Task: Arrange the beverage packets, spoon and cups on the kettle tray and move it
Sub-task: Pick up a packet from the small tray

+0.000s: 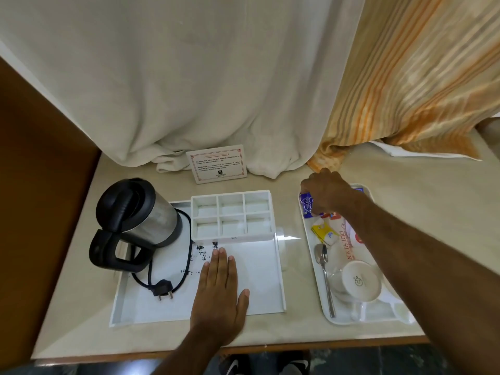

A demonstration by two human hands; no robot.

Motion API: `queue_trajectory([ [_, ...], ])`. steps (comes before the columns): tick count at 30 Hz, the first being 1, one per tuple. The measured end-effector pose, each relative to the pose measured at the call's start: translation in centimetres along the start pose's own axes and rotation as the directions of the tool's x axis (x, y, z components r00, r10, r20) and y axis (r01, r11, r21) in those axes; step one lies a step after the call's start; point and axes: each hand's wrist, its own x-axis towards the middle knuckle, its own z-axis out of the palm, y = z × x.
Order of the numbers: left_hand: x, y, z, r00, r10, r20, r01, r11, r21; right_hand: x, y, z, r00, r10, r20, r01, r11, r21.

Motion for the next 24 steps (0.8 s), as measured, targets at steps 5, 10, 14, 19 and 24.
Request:
queue_trajectory([
  [5,0.1,0.1,-0.1,1.0,0.006,-0.016,-0.006,1.0,-0.01,-0.7,0.1,-3.3,0.999,0.016,-0.049,-0.012,0.997,0.078],
  [10,0.1,0.2,-0.4,0.999,0.017,-0.03,-0.017,1.0,-0.018,-0.6,-6.1,-9.4,0.948,-0.055,-0.314,0.195,0.878,0.436],
  [14,0.1,0.2,-0.4,1.0,0.014,-0.025,-0.015,0.999,-0.036,1.5,-13.6,-10.7,0.934,-0.197,-0.297,0.33,0.794,0.511],
  [19,0.2,0.3,-0.4,1.0,0.01,-0.023,-0.011,0.999,-0.051,4.1,-18.5,-8.8,0.937,-0.256,-0.239,0.319,0.906,0.28],
  [24,0.1,-0.1,-0.2,1.0,-0.005,-0.029,0.004,0.999,-0.052,3.7,-17.5,-7.9,0.901,-0.135,-0.413,0.31,0.866,0.394],
])
